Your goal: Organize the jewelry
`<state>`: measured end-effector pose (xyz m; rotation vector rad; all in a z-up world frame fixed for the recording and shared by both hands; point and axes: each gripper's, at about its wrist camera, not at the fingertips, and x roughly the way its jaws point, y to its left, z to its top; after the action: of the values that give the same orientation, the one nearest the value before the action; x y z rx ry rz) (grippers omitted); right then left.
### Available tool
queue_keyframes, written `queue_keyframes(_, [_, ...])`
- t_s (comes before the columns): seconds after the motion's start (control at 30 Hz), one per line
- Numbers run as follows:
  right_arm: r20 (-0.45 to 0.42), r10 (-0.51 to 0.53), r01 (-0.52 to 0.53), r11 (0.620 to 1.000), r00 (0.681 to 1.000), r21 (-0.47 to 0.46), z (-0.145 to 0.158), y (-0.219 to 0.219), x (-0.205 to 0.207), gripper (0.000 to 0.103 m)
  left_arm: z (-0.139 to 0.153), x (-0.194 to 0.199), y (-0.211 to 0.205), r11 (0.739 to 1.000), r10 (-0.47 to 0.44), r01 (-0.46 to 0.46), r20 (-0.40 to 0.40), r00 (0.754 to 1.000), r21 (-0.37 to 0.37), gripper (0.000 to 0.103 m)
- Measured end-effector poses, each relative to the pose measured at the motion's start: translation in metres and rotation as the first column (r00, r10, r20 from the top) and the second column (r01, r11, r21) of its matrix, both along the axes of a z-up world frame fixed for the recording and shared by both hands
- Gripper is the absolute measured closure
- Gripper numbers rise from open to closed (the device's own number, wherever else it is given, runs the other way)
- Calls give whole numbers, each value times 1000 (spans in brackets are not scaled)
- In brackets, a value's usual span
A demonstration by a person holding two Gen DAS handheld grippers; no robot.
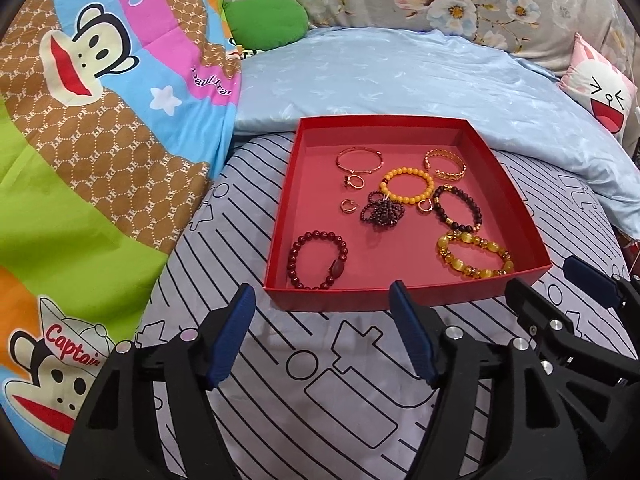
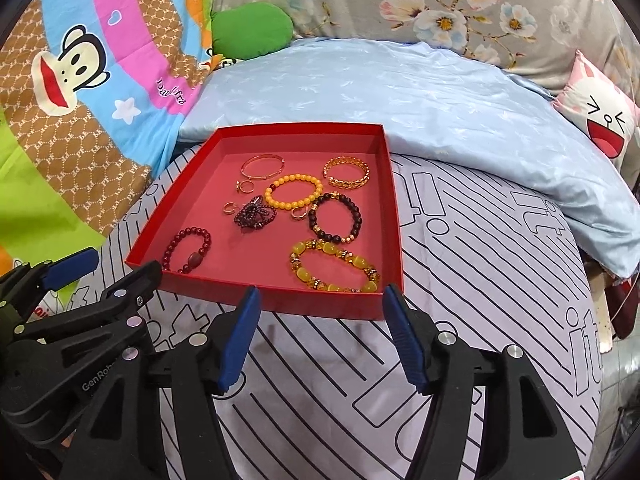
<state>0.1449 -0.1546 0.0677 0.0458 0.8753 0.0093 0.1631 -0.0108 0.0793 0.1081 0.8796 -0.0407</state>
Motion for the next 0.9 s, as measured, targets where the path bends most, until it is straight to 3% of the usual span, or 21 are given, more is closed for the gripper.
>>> queue_keyframes(0.23, [17, -9, 9, 1000, 1000, -9, 5, -1, -2, 40, 4, -1, 7, 1000, 28, -28, 7, 1000, -8, 24])
queue_keyframes(0.5, [14, -11, 11, 1000, 1000, 2, 6, 0, -2, 40, 5, -1, 11, 999, 50, -50, -1, 999, -1, 18])
queue_keyframes(0.57, [17, -18, 18, 1000, 1000, 4, 6, -2, -2, 36, 6, -2, 12, 999, 54, -54, 3, 999, -3, 17])
queue_keyframes(0.7, [45, -36, 35, 999, 998, 10, 10, -7, -5, 18, 7, -2, 17, 998, 69, -69, 5, 998, -11, 15])
queue_keyframes(0.9, [60, -45, 44, 999, 997, 7, 13, -10, -4, 17, 8, -3, 14, 998, 61, -61, 13, 998, 5, 14])
